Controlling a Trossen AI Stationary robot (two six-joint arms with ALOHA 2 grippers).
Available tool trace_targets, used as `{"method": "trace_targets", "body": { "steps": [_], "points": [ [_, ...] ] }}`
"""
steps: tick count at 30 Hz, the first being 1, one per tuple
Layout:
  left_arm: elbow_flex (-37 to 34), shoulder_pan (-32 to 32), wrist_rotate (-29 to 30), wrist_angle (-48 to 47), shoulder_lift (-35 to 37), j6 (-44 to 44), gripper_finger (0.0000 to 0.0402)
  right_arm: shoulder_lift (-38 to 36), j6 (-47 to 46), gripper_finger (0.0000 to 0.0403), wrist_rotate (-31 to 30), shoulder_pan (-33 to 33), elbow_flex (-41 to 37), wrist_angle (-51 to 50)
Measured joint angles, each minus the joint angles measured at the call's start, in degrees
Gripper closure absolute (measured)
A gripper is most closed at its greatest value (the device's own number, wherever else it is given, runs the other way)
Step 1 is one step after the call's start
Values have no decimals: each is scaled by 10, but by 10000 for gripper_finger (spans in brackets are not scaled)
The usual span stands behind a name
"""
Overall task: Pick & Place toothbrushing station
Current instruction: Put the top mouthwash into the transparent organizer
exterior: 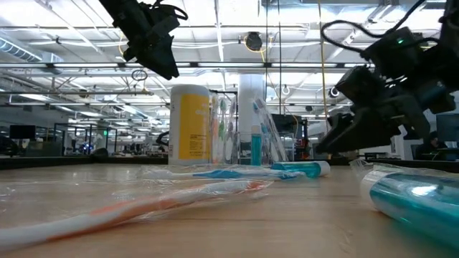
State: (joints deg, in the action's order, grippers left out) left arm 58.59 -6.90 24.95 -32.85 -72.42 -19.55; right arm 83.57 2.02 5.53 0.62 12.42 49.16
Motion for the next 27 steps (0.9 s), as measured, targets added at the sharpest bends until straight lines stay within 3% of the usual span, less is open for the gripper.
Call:
{"method": "trace_targets", "body": {
  "steps": [16, 27],
  "points": [
    [0, 4, 4, 0, 0, 3, 240, 138, 17, 241, 61, 24, 49, 25],
    [0, 4, 5, -1, 0, 3, 240, 140, 20, 301, 66, 23, 48, 33]
  ]
}}
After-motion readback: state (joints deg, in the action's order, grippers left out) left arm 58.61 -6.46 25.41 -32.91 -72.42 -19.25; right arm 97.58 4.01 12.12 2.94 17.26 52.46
